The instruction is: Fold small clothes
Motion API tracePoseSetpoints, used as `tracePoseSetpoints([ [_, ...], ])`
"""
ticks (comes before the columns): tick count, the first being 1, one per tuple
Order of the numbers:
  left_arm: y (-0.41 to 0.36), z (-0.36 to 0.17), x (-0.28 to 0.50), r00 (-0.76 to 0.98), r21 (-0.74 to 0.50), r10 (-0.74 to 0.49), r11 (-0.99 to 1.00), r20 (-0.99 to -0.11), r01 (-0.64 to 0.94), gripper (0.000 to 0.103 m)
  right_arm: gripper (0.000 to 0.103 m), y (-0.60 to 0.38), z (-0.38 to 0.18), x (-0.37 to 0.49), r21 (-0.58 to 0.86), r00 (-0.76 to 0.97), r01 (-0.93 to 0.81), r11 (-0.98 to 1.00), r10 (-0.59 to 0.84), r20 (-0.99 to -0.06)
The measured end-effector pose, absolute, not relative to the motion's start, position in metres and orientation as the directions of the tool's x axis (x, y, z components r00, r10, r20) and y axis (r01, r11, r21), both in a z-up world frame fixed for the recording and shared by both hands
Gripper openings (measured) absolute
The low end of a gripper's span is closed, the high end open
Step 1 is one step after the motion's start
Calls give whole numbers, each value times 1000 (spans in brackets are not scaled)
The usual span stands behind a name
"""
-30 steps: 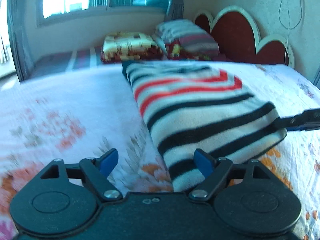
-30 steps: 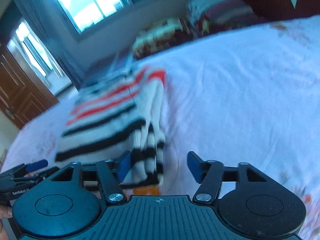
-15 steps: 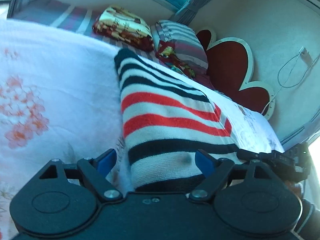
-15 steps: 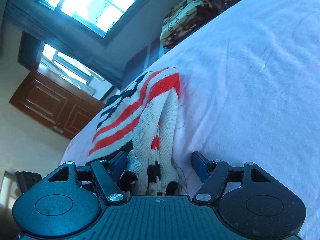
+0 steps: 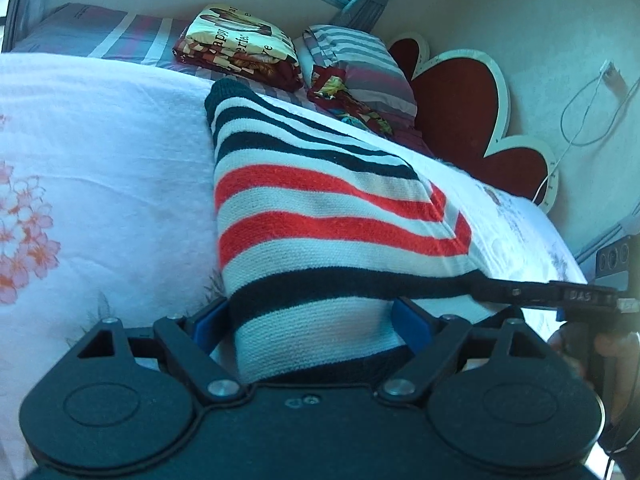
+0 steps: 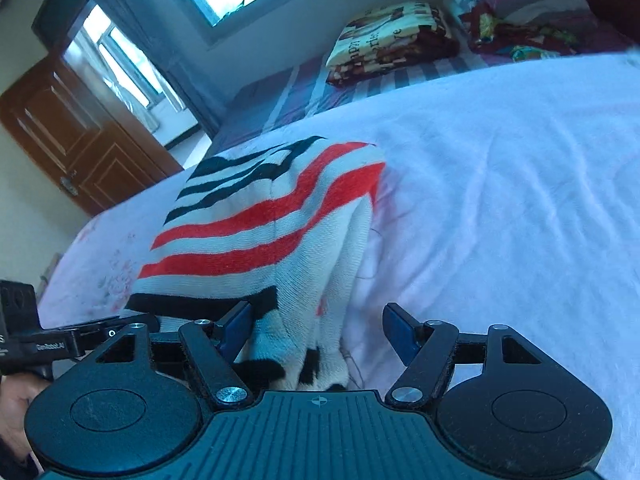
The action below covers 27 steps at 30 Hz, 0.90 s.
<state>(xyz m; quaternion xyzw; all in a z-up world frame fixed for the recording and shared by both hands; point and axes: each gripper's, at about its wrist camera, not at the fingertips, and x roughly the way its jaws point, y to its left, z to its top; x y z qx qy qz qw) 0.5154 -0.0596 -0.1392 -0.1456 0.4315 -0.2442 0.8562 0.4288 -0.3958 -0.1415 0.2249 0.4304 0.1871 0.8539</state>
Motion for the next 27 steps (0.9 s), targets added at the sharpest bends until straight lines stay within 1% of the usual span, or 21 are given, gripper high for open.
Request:
tracePoseSetpoints([
  [2, -58, -141, 516, 504, -467, -550, 834, -666, 293, 88, 70, -411, -159, 434, 659, 517, -91, 746, 601, -609],
  [5, -59, -143, 517, 507, -473, -551, 833, -663, 288, 87, 70, -422, -166, 437, 727, 519, -99, 679, 659, -545],
  [7, -60, -143, 517, 509, -472, -551, 833, -661, 288, 87, 70, -416, -166, 442, 733, 503, -123, 669, 679, -535],
  [10, -60, -144, 518, 501, -484, -562, 826, -658, 290, 86, 70, -401, -162, 450, 703, 477, -181, 688, 686, -549],
  [15, -57, -142, 519, 473, -506, -587, 809, -657, 300, 82, 70, -395, -162, 456, 715, 431, -263, 647, 742, -513],
  [16, -56, -142, 518, 467, -505, -592, 805, -657, 310, 80, 69, -397, -164, 455, 718, 422, -266, 643, 747, -513],
  [18, -53, -142, 516, 457, -511, -601, 799, -655, 318, 78, 64, -405, -170, 457, 743, 421, -240, 624, 757, -500],
  [21, -51, -146, 521, 452, -539, -616, 786, -645, 303, 77, 64, -409, -175, 463, 784, 438, -191, 591, 766, -471],
  [23, -58, -146, 524, 460, -518, -602, 798, -653, 308, 77, 63, -397, -170, 465, 744, 467, -209, 634, 734, -494],
  [25, -65, -145, 526, 475, -502, -582, 812, -660, 298, 77, 49, -378, -161, 462, 655, 506, -226, 721, 662, -553],
  [26, -68, -144, 525, 481, -496, -576, 816, -661, 296, 75, 48, -370, -157, 460, 599, 522, -244, 763, 624, -582],
  [27, -70, -143, 524, 485, -488, -574, 818, -660, 305, 73, 44, -362, -153, 457, 550, 536, -257, 795, 591, -603],
])
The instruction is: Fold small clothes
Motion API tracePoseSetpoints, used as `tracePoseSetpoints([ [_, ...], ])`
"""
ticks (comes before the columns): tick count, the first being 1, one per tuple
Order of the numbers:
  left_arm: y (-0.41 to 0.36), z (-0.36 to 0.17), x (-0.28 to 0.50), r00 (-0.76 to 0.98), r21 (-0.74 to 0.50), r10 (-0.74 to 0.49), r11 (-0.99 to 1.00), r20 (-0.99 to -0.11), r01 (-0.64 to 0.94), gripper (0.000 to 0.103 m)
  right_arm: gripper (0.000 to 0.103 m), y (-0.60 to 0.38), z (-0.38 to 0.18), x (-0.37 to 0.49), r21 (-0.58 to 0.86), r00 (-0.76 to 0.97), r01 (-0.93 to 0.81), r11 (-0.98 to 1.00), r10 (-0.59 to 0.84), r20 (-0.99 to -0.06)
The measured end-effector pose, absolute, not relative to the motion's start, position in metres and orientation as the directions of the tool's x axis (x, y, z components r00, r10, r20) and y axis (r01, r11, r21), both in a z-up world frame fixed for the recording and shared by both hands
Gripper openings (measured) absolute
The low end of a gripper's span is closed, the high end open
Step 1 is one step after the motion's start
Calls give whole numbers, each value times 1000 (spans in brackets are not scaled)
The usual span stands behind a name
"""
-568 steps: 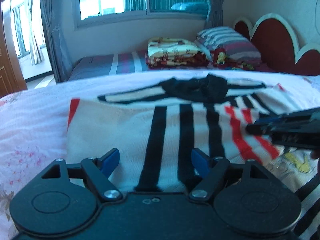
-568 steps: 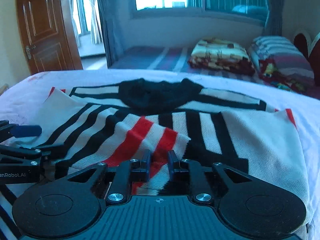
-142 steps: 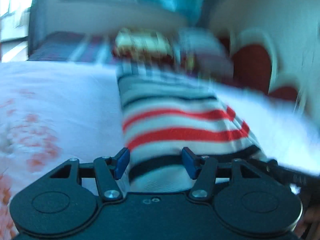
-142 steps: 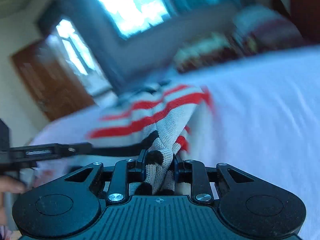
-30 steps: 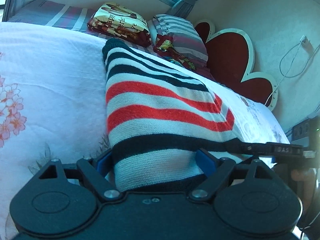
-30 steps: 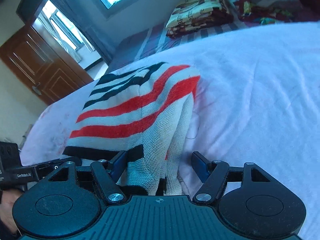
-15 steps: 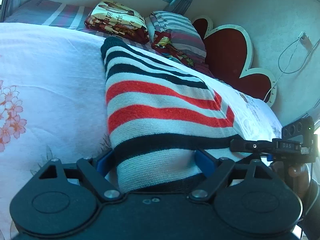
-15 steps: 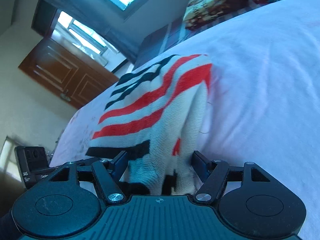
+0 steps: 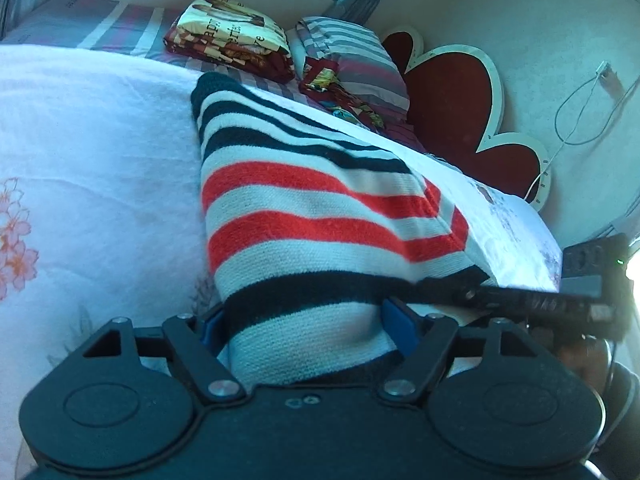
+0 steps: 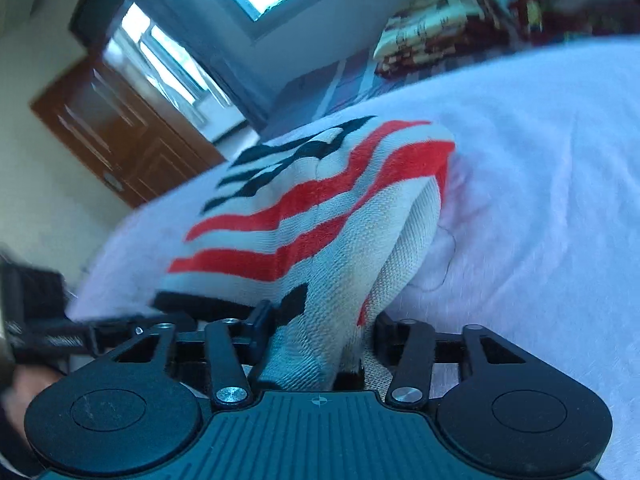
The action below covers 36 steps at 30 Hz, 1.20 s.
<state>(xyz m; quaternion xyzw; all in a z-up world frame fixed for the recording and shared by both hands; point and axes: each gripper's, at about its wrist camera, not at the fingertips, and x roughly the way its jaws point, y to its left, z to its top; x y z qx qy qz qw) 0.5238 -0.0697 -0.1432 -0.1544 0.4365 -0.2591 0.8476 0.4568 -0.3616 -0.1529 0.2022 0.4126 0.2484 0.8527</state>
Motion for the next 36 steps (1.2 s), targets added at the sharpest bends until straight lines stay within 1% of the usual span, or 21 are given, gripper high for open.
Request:
tracePoseSetpoints([
  [1, -71, -143, 523, 486, -487, -576, 817, -657, 310, 69, 41, -356, -150, 454, 516, 547, -265, 814, 568, -615],
  [4, -65, -137, 521, 491, -495, -590, 806, -640, 324, 54, 34, -345, -139, 446, 451, 580, -270, 851, 517, -629],
  [7, -62, -129, 512, 508, -482, -604, 797, -614, 364, 50, 33, -325, -123, 435, 363, 623, -289, 886, 462, -631],
  [11, -53, -117, 499, 523, -490, -641, 767, -562, 414, 50, 33, -291, -103, 421, 286, 666, -296, 911, 411, -623],
  [15, -29, -102, 488, 527, -491, -664, 748, -531, 447, 50, 33, -260, -85, 406, 263, 691, -285, 922, 388, -610],
  [20, 21, -83, 477, 528, -473, -670, 742, -521, 475, 50, 33, -202, -63, 391, 242, 714, -281, 929, 371, -594],
  [24, 70, -75, 469, 534, -456, -658, 753, -531, 474, 50, 33, -145, -57, 387, 245, 715, -297, 923, 385, -583],
  [31, 150, -80, 454, 555, -437, -606, 796, -570, 419, 50, 33, -43, -72, 389, 303, 680, -327, 895, 445, -583],
  [34, 180, -93, 451, 554, -449, -589, 808, -588, 382, 50, 33, -8, -91, 394, 345, 647, -339, 875, 483, -590],
  [36, 196, -105, 449, 552, -456, -575, 817, -604, 352, 50, 33, 4, -112, 402, 397, 612, -338, 853, 520, -596],
])
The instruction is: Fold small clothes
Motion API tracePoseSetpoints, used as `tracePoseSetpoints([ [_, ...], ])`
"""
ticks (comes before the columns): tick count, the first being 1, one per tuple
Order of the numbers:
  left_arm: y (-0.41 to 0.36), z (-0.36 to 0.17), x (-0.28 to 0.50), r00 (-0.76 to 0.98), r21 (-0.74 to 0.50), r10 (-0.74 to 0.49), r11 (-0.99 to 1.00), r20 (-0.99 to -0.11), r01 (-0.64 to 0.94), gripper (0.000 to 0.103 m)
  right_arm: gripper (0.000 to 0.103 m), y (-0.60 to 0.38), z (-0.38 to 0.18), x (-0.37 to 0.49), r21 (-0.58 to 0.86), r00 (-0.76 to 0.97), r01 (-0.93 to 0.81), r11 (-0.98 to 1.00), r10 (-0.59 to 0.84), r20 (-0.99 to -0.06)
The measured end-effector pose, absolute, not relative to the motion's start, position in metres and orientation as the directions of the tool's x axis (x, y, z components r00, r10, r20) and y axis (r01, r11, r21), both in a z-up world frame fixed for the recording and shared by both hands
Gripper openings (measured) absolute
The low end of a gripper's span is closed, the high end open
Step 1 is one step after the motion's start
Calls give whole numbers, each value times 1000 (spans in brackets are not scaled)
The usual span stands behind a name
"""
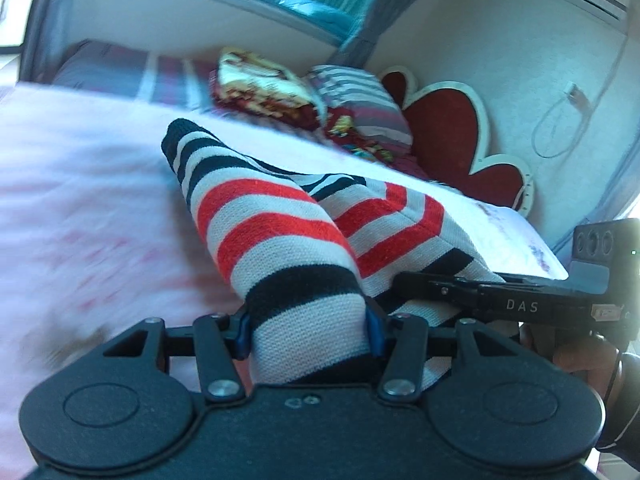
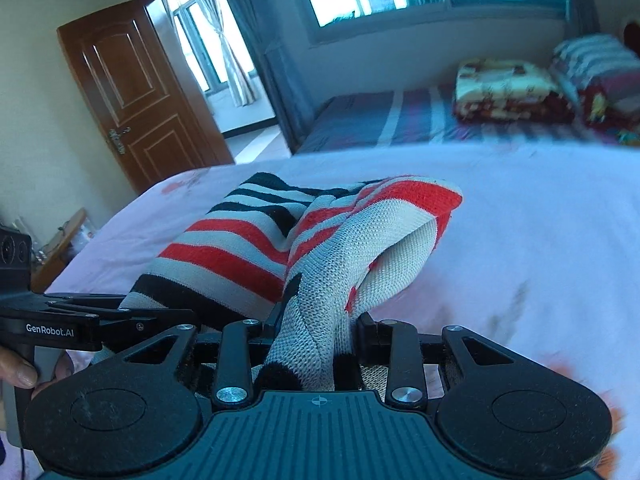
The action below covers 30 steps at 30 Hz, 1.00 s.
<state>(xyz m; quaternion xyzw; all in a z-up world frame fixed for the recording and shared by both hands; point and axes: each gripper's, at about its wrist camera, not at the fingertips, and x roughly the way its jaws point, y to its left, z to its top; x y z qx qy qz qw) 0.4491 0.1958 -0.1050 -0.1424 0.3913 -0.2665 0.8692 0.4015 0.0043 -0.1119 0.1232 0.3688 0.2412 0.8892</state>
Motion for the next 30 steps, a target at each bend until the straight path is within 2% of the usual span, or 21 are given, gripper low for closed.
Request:
tracePoseSetpoints([
  [2, 207, -120, 447, 543, -475, -566, 822, -620, 313, 54, 38, 5, -137, 411, 444, 585, -296, 846, 528, -616],
  [3, 212, -127, 444, 547, -488, -567, 820, -616, 300, 62, 46, 3, -147, 414, 468, 577, -274, 840, 532, -619],
  [5, 222, -130, 438, 575, -491, -549, 828, -607, 272, 72, 50, -15, -160, 419, 577, 568, -203, 791, 575, -589],
  [6, 224, -128, 434, 584, -491, -547, 828, -600, 272, 72, 52, -25, -161, 420, 617, 570, -168, 768, 587, -575],
  [7, 228, -125, 432, 592, -489, -544, 829, -595, 270, 72, 61, -35, -157, 419, 631, 586, -135, 764, 575, -571],
  [9, 239, -116, 422, 616, -472, -525, 840, -588, 266, 70, 63, -50, -143, 411, 604, 639, -105, 790, 519, -568],
  [10, 249, -110, 416, 641, -449, -502, 854, -580, 263, 64, 63, -57, -133, 407, 592, 658, -114, 798, 507, -557],
  [11, 252, -102, 413, 663, -424, -478, 868, -576, 258, 52, 61, -60, -124, 402, 576, 676, -129, 807, 496, -544],
  [13, 253, -87, 411, 692, -397, -457, 880, -559, 260, 49, 24, -51, -101, 395, 520, 689, -212, 827, 504, -520],
  [15, 241, -75, 416, 693, -383, -482, 870, -535, 309, 49, 23, -34, -89, 392, 463, 675, -291, 837, 523, -521],
  [18, 202, -71, 425, 662, -286, -489, 872, -568, 398, 49, 20, 8, -94, 391, 339, 646, -376, 862, 506, -571],
  [20, 179, -84, 429, 634, -206, -456, 879, -624, 429, 49, 9, 24, -115, 395, 235, 640, -373, 898, 432, -636],
  [21, 172, -92, 428, 639, -158, -426, 887, -641, 434, 49, 0, 26, -127, 398, 177, 646, -351, 919, 375, -665],
  [22, 168, -98, 426, 648, -128, -412, 889, -640, 440, 49, 0, 24, -139, 397, 136, 665, -335, 932, 337, -666],
  [25, 166, -100, 427, 664, -130, -404, 897, -629, 423, 49, 0, 21, -147, 405, 175, 674, -277, 945, 321, -666],
  [27, 176, -95, 419, 674, -154, -400, 906, -621, 395, 49, 0, 21, -139, 395, 139, 687, -274, 952, 295, -664],
  [30, 183, -85, 399, 707, -126, -361, 923, -608, 364, 52, 0, 6, -116, 364, 163, 706, -294, 942, 329, -627],
])
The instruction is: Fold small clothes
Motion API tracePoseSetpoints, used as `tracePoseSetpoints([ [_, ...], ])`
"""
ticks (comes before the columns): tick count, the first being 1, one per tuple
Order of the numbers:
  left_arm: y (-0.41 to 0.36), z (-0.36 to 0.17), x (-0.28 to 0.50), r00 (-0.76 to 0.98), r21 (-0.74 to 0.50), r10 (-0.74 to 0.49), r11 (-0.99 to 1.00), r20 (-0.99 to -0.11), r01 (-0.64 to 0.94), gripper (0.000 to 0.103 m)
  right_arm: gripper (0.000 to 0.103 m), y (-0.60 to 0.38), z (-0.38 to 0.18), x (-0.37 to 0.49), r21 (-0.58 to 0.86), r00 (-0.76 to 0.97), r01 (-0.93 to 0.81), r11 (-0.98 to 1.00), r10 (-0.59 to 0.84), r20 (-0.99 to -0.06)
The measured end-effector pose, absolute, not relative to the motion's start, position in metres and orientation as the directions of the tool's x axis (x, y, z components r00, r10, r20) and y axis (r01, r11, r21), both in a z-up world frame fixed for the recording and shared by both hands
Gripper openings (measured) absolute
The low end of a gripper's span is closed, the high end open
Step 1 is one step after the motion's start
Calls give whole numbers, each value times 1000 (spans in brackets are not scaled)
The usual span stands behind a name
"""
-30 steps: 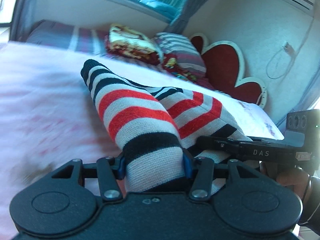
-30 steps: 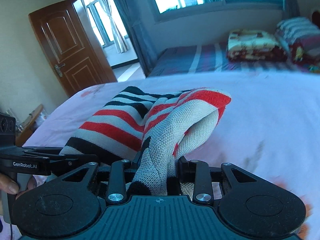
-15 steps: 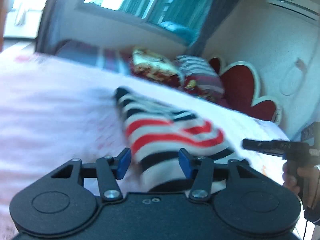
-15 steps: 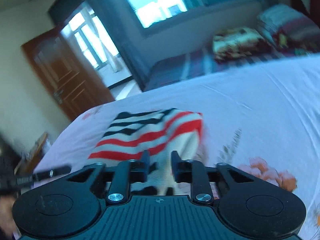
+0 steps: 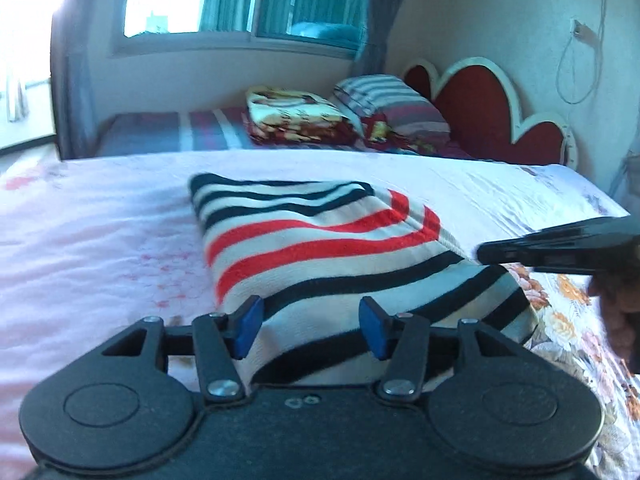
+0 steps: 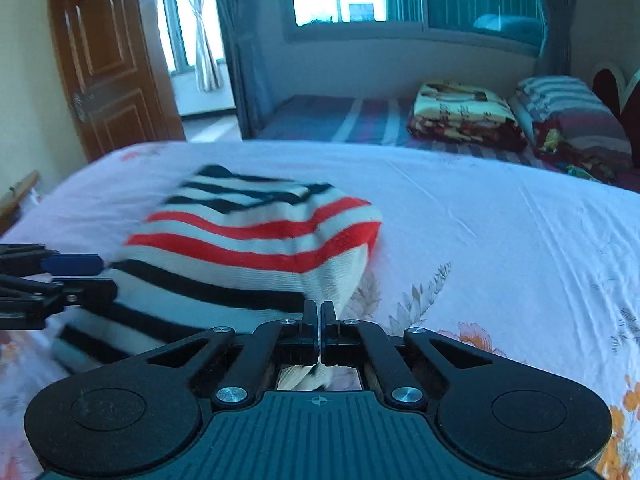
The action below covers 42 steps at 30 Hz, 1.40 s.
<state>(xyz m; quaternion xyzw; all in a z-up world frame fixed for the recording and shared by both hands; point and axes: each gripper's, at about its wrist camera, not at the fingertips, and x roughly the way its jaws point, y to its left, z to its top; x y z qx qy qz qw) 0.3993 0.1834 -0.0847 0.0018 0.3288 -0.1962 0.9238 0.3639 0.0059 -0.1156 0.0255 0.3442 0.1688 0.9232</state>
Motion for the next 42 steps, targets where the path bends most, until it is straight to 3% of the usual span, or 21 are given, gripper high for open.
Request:
tracePoseSetpoints([
  [4, 183, -90, 372, 728, -88, -302, 944, -616, 317, 56, 0, 12, -111, 329, 146, 684, -358, 922, 366, -631],
  [7, 183, -110, 371, 692, -93, -263, 958, -672, 273, 57, 0, 21, -134, 331, 65, 658, -317, 946, 269, -704],
  [14, 191, -117, 362, 711, -99, -228, 971, -665, 219, 71, 0, 13, -145, 334, 136, 645, -274, 952, 287, -708],
  [19, 189, -115, 357, 718, -94, -187, 981, -671, 168, 74, 0, 10, -141, 332, 150, 637, -265, 953, 289, -714],
  [20, 186, -110, 354, 725, -88, -167, 985, -668, 145, 77, 10, 9, -136, 329, 146, 648, -249, 958, 277, -710],
  [21, 186, -103, 348, 738, -89, -150, 989, -658, 122, 84, 58, 7, -127, 322, 133, 677, -215, 967, 246, -694],
  [22, 185, -96, 339, 757, -90, -137, 991, -639, 103, 87, 99, 5, -117, 309, 112, 735, -169, 979, 201, -648],
  [24, 183, -82, 319, 795, -89, -111, 993, -597, 72, 88, 103, -4, -104, 281, 90, 838, -132, 987, 160, -521],
  [29, 172, -54, 267, 819, -99, -113, 993, -562, 70, 88, 103, -22, -92, 236, 123, 827, -141, 982, 185, -531],
  [30, 169, -50, 254, 831, -91, -108, 993, -546, 70, 83, 103, -24, -89, 226, 126, 827, -144, 982, 189, -530],
  [31, 164, -45, 242, 835, -77, -120, 993, -536, 93, 64, 103, -26, -86, 214, 127, 827, -144, 981, 190, -530],
  [32, 158, -42, 232, 837, -30, -83, 996, -541, 80, 15, 103, -29, -83, 202, 131, 829, -145, 981, 193, -525],
  [33, 155, -39, 223, 833, -10, -41, 999, -551, 43, 0, 103, -31, -80, 191, 136, 830, -146, 980, 196, -522],
  [35, 156, -32, 203, 831, -87, -97, 995, -547, 58, 3, 103, -34, -73, 168, 147, 830, -149, 978, 204, -519],
  [37, 151, -21, 180, 846, -108, -121, 991, -519, 76, 51, 103, -35, -64, 145, 152, 843, -140, 978, 199, -500],
  [38, 146, -14, 166, 869, -87, -90, 995, -486, 55, 103, 103, -36, -60, 135, 148, 847, -129, 980, 187, -497],
  [39, 142, -6, 150, 901, -61, -53, 998, -431, 30, 96, 103, -35, -55, 125, 146, 851, -115, 983, 173, -496],
  [40, 137, 1, 139, 907, -41, -53, 998, -417, 39, 102, 103, -35, -51, 115, 146, 852, -101, 984, 162, -498],
  [42, 131, 12, 121, 902, -31, -72, 997, -426, 65, 102, 103, -33, -46, 97, 148, 850, -88, 985, 152, -505],
])
